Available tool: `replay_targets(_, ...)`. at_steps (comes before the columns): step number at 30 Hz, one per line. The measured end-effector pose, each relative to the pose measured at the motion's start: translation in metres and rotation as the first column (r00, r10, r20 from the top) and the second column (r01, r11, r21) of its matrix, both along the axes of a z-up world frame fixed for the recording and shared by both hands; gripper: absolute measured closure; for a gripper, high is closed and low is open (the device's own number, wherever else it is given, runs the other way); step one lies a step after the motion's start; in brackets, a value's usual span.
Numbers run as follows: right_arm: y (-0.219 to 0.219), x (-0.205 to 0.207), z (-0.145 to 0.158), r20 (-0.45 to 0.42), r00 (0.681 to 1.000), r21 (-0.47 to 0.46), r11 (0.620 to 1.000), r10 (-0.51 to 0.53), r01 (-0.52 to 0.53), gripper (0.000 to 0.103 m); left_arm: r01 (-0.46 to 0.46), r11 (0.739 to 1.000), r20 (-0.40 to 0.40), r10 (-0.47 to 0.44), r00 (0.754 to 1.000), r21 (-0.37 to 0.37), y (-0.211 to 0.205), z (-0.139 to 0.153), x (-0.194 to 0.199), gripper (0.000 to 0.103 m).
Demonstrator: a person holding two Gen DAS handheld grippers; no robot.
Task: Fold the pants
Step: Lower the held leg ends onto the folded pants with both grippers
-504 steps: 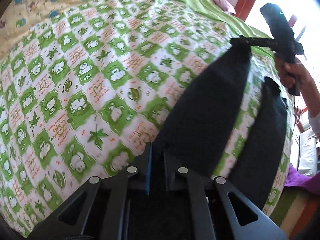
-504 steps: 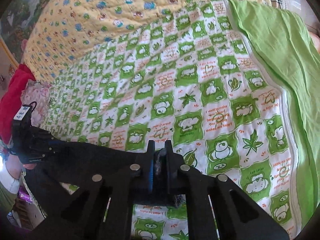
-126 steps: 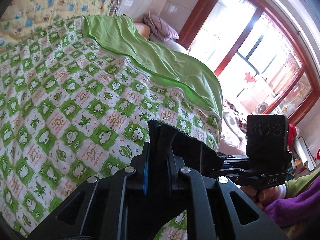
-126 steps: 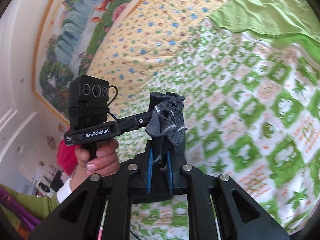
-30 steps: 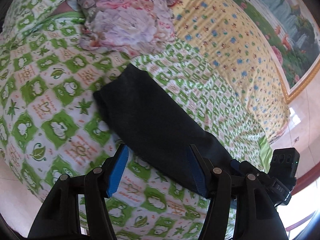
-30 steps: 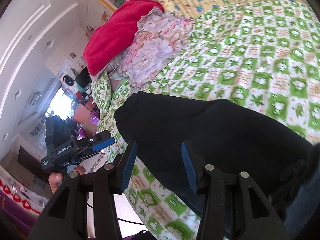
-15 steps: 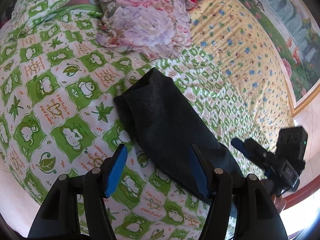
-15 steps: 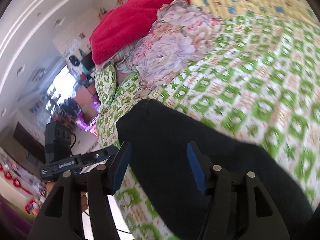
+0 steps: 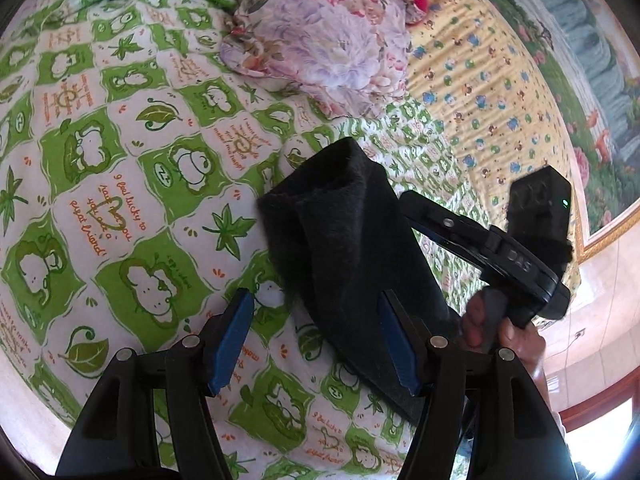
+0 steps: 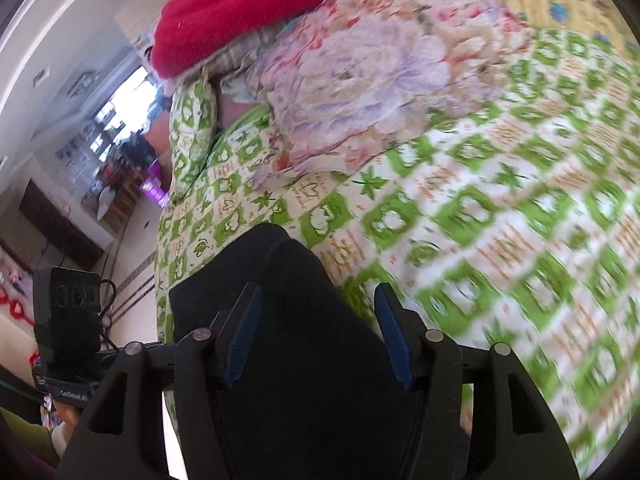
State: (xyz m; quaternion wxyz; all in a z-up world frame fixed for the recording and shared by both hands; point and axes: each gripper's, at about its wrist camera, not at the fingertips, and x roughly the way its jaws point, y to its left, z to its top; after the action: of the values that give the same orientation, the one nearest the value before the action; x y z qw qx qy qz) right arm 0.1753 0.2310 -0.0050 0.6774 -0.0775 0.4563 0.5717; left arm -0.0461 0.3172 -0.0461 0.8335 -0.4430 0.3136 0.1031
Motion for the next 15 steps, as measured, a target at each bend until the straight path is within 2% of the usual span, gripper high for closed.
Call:
replay_targets(4, 0.025, 0.004, -0.014, -0.001, 0.998, -0.056, 0.996, 0.068, -0.068, 0.045, -0.004, 1.0, 0.006, 0.004, 1.0, -0.006, 0.002, -0.003, 0.004, 0.037)
replay_targets(6, 0.034, 0.01, -0.022, -0.046, 0.995, -0.075, 0.992, 0.094, -0.097, 0.066, -0.006, 1.0, 0.008, 0.006, 1.0, -0.001, 0.003, -0.003, 0.01, 0.036)
replay_targets(9, 0.036, 0.021, -0.026, -0.074, 0.994, -0.08, 0.994, 0.074, -0.08, 0.072, -0.01, 1.0, 0.01, 0.009, 1.0, 0.012, 0.004, -0.004, 0.016, 0.036)
replay_targets(12, 0.033, 0.028, -0.03, -0.124, 0.99, -0.063, 0.995, 0.068, -0.077, 0.072, -0.019, 0.999, 0.017, 0.018, 1.0, 0.034, 0.005, -0.004, 0.024, 0.036)
replay_targets(15, 0.032, 0.027, -0.03, -0.128, 0.99, -0.058, 0.996, 0.066, -0.074, 0.072, -0.025, 0.998, 0.025, 0.024, 0.999, 0.05, 0.006, -0.004, 0.033, 0.041)
